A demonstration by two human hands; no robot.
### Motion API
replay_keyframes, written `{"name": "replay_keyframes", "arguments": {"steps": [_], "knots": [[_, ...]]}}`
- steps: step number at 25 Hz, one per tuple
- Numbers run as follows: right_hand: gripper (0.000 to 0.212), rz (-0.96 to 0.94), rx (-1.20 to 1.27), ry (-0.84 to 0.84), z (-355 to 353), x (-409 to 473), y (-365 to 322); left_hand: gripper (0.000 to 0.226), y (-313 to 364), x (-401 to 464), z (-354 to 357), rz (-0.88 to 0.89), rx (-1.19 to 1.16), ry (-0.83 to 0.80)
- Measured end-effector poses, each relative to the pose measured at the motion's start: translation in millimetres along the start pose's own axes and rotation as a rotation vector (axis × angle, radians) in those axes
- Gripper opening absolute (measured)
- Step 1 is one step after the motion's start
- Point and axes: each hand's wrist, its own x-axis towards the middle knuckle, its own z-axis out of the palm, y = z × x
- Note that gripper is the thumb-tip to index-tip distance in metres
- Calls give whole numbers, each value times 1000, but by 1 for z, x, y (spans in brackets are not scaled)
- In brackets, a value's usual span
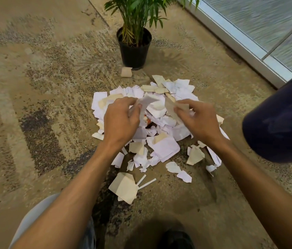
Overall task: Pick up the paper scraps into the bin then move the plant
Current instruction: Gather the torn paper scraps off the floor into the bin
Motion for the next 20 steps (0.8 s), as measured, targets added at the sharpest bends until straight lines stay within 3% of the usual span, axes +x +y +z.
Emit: {"name": "replay_keyframes", "arguments": {"steps": [3, 6, 9, 11, 14, 16, 20], "knots": [[21, 55, 106, 92, 0, 27, -8, 21, 0, 6, -8, -266, -197, 41], [17, -83, -225, 98, 14, 50, -10, 21, -7, 12, -11, -469, -373, -25], [29, -182, -517, -117, 38, 61, -8, 28, -16, 16, -12, -577, -396, -84], [47, -206, -604, -239, 51, 59, -6, 29, -24, 18, -13, -590, -337, -155], [66, -253, -668, -310, 60, 54, -1, 19, -33, 18, -11, -424, 120, -284], [60, -302, -677, -281, 61, 53, 0, 26, -32, 15, -10, -363, 267, -336], [37, -342, -642, -255, 57, 47, -3, 20, -30, 12, -7, -404, 218, -333]]}}
